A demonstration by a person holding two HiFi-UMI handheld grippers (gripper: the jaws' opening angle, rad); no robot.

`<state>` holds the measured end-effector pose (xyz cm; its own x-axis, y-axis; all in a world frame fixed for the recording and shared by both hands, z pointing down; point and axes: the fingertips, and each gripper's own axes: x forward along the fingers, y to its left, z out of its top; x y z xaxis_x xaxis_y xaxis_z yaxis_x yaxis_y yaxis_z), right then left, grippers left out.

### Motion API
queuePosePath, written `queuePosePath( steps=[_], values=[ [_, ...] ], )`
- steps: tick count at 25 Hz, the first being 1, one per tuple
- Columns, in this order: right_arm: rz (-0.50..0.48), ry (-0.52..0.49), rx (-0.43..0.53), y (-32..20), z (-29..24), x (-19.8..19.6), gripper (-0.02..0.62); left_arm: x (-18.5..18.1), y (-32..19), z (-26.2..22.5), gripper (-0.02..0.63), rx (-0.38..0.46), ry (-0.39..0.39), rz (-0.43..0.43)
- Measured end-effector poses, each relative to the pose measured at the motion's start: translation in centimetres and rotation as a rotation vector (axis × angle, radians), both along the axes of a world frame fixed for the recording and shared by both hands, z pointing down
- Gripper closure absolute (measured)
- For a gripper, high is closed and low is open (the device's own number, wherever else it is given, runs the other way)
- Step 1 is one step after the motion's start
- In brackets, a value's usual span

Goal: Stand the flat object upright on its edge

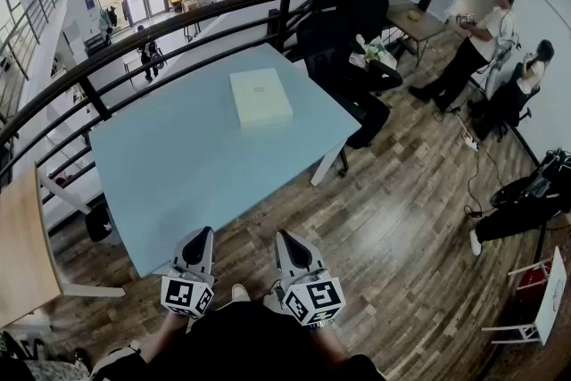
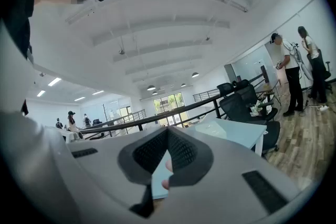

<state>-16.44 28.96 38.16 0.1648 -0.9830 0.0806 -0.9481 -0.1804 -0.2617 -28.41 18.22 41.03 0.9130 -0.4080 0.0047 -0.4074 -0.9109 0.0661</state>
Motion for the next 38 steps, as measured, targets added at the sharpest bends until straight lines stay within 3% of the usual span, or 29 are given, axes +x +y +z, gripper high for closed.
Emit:
queuePosePath(
  steps=[12, 22, 38],
  values=[
    [0.027, 0.007, -0.015, 0.0, 0.4, 1.8, 0.588, 2.0, -0.1, 0.6, 0.604, -0.011, -0.016, 0.019],
    [0.052, -0.009, -0.010, 2.1, 0.6, 6.0, 0.588, 6.7, 2.0, 0.3, 0.604, 0.004, -0.027, 0.053],
    [-0.021, -0.002, -0.003, 5.3, 1.6, 11.7, 0.588, 11.8, 5.4, 1.3, 0.604, -0.002, -0.008, -0.020]
  ],
)
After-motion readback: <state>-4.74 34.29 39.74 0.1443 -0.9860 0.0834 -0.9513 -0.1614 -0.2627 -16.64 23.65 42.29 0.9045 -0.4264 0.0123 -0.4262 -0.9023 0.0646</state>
